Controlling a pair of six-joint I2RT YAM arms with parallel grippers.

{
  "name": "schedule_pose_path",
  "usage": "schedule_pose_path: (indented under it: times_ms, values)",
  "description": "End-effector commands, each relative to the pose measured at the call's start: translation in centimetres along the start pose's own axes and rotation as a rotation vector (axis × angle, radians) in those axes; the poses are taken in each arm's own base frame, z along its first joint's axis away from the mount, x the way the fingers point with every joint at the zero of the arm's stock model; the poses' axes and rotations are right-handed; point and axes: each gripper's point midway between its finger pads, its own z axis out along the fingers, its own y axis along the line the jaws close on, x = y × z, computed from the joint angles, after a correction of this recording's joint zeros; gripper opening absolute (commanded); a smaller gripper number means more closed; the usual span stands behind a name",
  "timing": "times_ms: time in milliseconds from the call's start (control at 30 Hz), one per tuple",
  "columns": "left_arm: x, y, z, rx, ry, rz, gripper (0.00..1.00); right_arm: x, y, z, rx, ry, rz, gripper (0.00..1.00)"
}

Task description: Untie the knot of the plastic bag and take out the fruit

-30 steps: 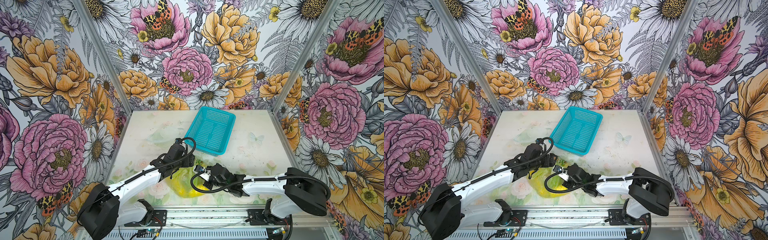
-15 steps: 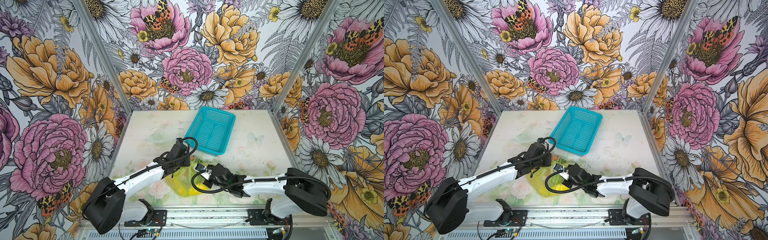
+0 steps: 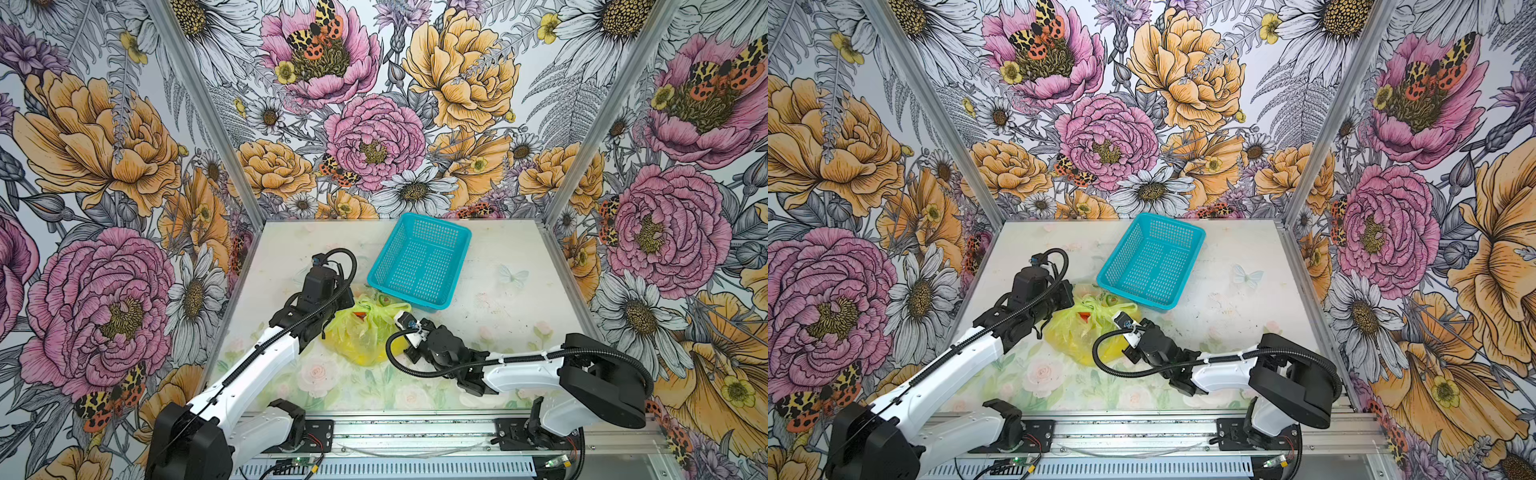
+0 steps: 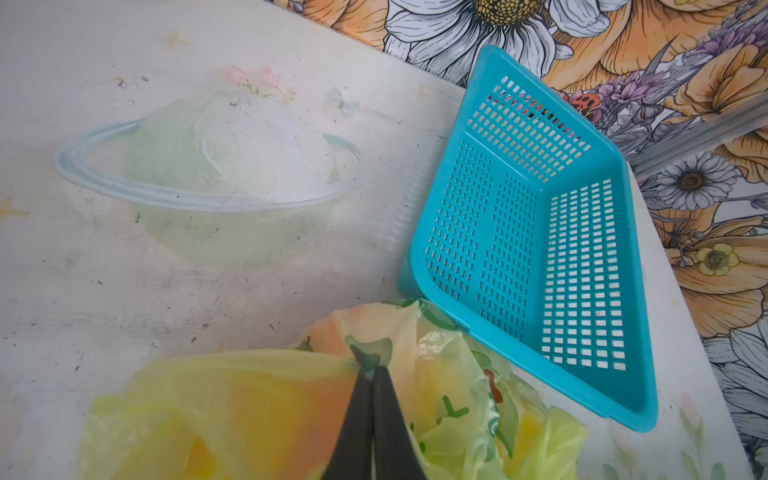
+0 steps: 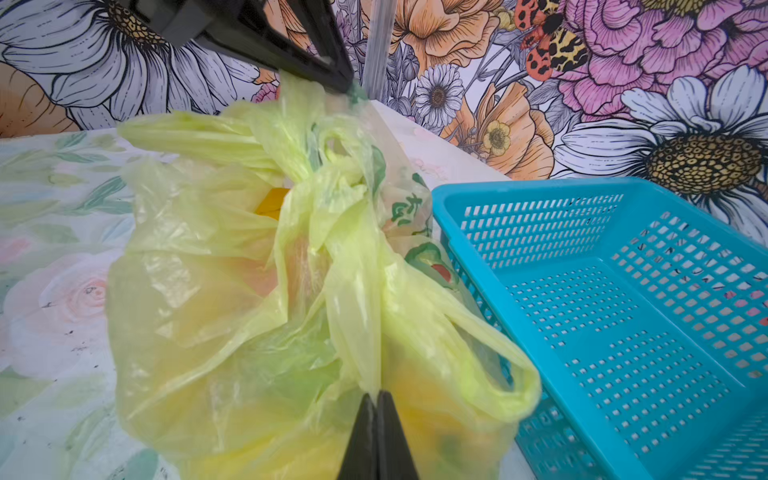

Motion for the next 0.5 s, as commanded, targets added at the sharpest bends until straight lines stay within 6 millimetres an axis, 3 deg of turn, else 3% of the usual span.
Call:
schedule_pose_path:
  times_ms: [0,467]
  values:
    - [-1.6,1.1,-1.2,-0.004,-0.058,-0.01,0.0,-1.9,-1.8,0.7,0.083,-0.065,0.072,0.0]
    - [-1.7,6.6,-2.6,-0.077,-0.124,-0.119,0.0,-1.3,-5.3,-0.1,0.17,-0.139,0.149,0.0]
